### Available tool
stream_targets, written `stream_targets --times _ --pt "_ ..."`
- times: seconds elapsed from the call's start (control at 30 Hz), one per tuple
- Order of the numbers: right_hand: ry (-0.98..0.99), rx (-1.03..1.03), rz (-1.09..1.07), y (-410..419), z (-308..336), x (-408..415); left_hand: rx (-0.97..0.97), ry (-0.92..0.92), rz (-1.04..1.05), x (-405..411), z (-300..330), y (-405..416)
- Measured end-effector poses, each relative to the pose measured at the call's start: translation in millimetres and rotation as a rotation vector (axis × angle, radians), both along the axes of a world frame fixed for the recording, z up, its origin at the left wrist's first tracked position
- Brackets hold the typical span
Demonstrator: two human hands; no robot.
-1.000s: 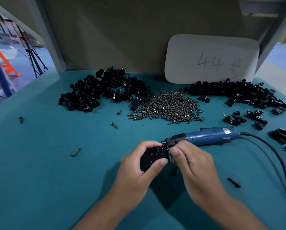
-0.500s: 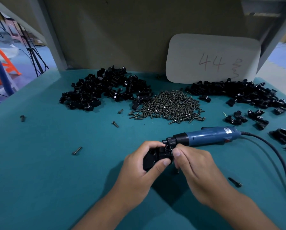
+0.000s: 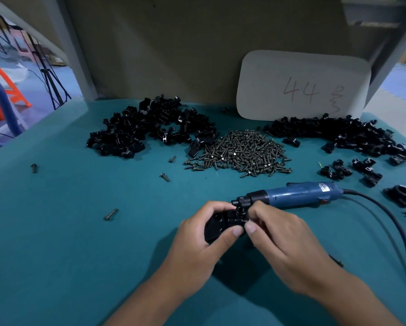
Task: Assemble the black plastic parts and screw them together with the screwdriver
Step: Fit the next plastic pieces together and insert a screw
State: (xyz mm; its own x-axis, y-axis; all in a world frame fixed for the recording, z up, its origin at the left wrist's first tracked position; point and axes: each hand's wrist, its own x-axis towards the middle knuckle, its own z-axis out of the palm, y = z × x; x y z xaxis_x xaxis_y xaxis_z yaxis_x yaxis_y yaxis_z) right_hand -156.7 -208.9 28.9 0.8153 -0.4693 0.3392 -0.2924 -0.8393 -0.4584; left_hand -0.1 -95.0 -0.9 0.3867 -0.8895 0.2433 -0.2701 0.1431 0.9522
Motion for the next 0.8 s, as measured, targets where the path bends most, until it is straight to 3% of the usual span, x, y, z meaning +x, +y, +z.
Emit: stream_targets --times 0.27,0.43,0.57,0.7,0.8 --pt "0.024 -0.031 -0.01 -1 2 -1 -0.025 0.016 -0.025 -1 -1 -1" --pt "0.081 -0.175 0.017 0 11 -2 -0.016 0.09 -0.007 0 2 -2" --pt "0.186 -0.099 -0.019 1 14 2 -0.006 0.089 -0.005 0 2 -2" --pt "0.143 -0.031 -0.061 -13 29 9 0.002 0.248 0.059 2 6 -4" --pt "0.185 -0.106 -0.161 -60 44 37 -0.021 0.432 0.101 2 11 -6"
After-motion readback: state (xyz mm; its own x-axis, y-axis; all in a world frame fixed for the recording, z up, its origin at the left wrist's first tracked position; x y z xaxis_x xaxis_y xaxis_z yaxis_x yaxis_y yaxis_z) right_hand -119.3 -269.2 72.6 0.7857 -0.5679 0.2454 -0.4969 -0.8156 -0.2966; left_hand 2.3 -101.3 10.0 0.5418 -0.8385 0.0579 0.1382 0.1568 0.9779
